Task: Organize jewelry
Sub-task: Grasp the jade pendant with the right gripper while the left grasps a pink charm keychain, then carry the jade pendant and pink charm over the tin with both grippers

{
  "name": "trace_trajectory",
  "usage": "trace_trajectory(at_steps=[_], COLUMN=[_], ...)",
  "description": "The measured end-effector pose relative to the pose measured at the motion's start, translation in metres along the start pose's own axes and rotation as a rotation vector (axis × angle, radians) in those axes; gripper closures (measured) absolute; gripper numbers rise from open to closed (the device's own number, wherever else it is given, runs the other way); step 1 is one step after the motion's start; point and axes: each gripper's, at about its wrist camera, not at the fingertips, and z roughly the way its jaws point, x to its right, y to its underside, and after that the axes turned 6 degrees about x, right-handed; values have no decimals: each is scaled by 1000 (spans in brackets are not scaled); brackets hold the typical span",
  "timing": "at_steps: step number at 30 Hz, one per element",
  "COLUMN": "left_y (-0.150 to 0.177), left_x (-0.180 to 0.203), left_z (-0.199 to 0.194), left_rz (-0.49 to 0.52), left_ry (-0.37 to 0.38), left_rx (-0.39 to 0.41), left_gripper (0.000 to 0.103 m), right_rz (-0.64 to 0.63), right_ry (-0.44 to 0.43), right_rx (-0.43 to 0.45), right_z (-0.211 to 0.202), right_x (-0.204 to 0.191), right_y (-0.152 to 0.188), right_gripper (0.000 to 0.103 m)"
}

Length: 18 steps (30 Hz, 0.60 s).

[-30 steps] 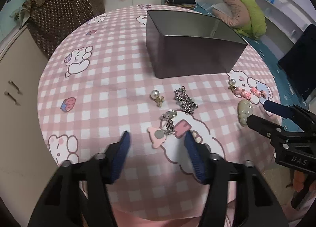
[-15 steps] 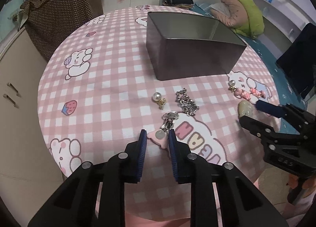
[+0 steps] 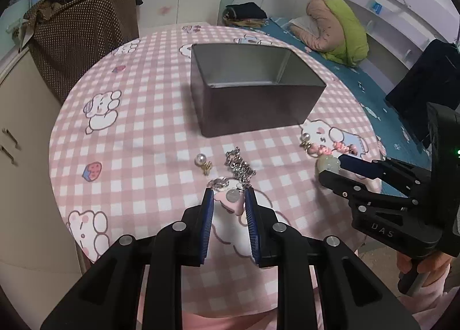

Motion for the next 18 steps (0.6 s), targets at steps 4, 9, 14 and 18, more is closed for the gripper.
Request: trace_trajectory(at_steps=[4, 9, 14, 18], left_y=[-4, -10, -17, -24], left_x=[2, 5, 6, 6], left_z=[-4, -6, -5, -7], left_rz=[0, 12, 5, 5], left_ry=[-2, -1, -12, -11], left_rx=[14, 32, 42, 58], left_gripper=[82, 82, 82, 82], right_rz=[-4, -11, -13, -17], right_ry=[-3, -7, -6, -6], right_rx=[22, 47, 75, 98], right_z=[-6, -13, -18, -23], right_x=[-1, -3, -4, -4], right_y=[-5, -12, -22, -31], right_gripper=[61, 62, 62, 62])
